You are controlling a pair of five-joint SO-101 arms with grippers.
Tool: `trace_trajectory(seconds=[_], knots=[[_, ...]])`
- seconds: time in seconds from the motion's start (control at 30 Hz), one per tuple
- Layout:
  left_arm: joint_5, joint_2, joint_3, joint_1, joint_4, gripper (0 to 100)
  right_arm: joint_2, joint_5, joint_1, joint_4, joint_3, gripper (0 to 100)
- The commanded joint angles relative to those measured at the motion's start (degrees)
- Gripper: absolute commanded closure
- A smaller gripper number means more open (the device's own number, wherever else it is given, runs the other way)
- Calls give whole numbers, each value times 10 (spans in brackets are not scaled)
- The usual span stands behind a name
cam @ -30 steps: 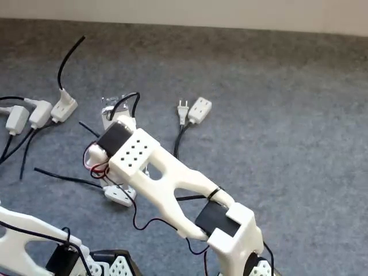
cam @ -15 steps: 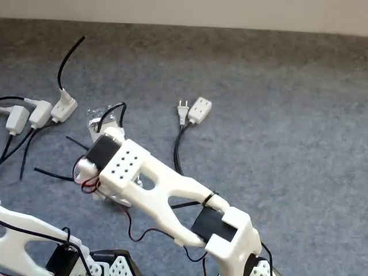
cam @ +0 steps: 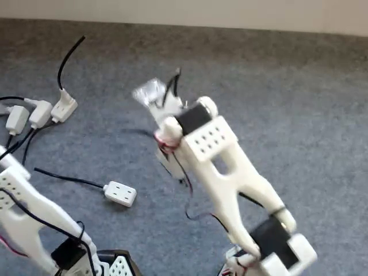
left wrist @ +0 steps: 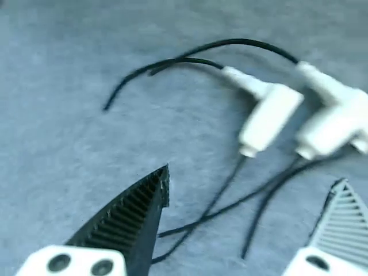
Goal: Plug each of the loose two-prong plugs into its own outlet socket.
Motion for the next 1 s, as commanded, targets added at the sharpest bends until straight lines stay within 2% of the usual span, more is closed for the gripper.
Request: trace_trajectory(seconds=[0.0,0.1,0.2,0.27,0.37,0.53,0.77,0.87,0.97], knots=[[-54,-150,233,82,8,593,-131,83,44,-92,198,992],[-133,-320,531,172,6,593,-197,135,90,-153,310,992],[-201,-487,772,286,4,593,-224,140,106,-176,359,992],[-213,-584,863,356,1,593,-223,137,107,-178,364,992],[-243,-692,961,415,-60,594,-224,94,108,-178,363,992],[-335,-728,1149,452,-164,662,-226,63,108,-193,367,992],[-504,-727,1289,429,-285,675,-227,62,140,-202,381,992],[-524,-727,1318,409,-360,626,-227,63,147,-202,380,992],[-524,-726,1352,405,-434,617,-227,63,147,-202,380,992]])
